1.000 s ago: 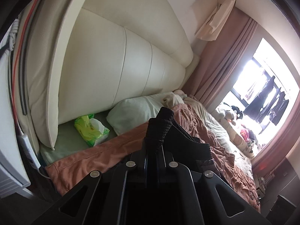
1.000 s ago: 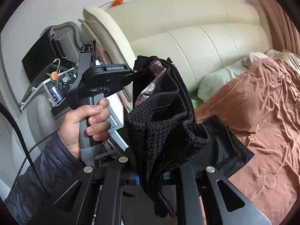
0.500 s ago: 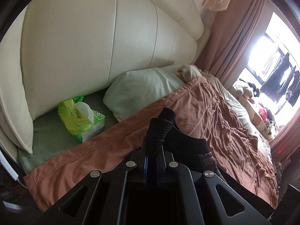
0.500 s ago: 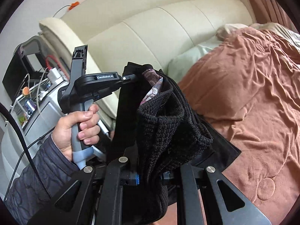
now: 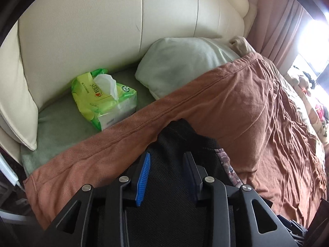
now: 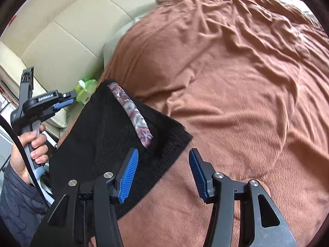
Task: Fold small clothes
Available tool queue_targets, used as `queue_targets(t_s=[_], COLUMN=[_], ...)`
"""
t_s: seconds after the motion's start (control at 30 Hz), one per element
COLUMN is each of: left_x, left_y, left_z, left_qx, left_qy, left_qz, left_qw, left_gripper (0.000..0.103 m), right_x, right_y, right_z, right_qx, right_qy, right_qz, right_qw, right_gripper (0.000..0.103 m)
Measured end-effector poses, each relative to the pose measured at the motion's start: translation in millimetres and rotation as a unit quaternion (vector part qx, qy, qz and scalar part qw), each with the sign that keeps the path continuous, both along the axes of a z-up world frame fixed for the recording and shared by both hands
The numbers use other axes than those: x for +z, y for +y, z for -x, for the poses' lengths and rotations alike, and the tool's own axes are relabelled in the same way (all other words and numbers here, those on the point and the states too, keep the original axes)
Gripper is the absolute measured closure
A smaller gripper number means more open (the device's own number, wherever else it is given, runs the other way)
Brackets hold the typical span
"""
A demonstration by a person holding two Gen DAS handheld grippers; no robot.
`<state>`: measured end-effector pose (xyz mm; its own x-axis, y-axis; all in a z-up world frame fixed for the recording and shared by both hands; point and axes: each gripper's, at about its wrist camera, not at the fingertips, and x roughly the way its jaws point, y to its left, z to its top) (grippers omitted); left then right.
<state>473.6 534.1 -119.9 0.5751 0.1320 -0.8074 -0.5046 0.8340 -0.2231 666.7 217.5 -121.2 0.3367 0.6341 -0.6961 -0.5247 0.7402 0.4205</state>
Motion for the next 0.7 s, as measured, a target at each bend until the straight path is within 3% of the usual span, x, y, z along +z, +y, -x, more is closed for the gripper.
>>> queue_targets(t_s=[0.17,0.33,0.4,0.47,0.5,0.57,0.63,0.67,0.7], left_x=[0,14,20,29,33,45,54,60,62], left_y=[-8,-29,-37,-48,-53,-69,-84,-93,-100], left_z=[22,42,51,61,66,80,92,99,105], left_qx=[-0.008,-0.02,-0.024,-0.023,-0.023,-0.022,-0.011,-0.006,-0.003], left_qy=[0.013,0.017,0.012,0.014,0.014,0.003,-0.013,-0.024,-0.03], left_qz=[0.014,0.004,0.009,0.006,0.002,-0.014,-0.028,-0.032,-0.033], left_qw=[0.9998,0.9996,0.9996,0.9996,0.9996,0.9996,0.9995,0.9992,0.999], left_gripper=[0.065,0.046,0.046,0.043,0.037,0.022,0.002,0.0,0.0], right_x=[6,21,30,45,52,68,82,88,91], right_y=[-4,-10,-22,-36,-39,-53,-61,-66,-70], right_z=[7,3,6,15,22,36,49,55,61], right_qx=[0.006,0.019,0.017,0.016,0.016,0.011,-0.001,0.0,0.002], right_qy=[0.008,0.008,0.003,-0.009,-0.017,-0.041,-0.073,-0.08,-0.082], right_qz=[-0.004,-0.005,-0.001,0.001,0.003,0.011,0.039,0.045,0.045], right_qw=[1.0,1.0,1.0,1.0,1.0,0.999,0.997,0.996,0.996], right_gripper=[0.054,0.054,0.054,0.041,0.035,0.017,0.008,0.0,0.0])
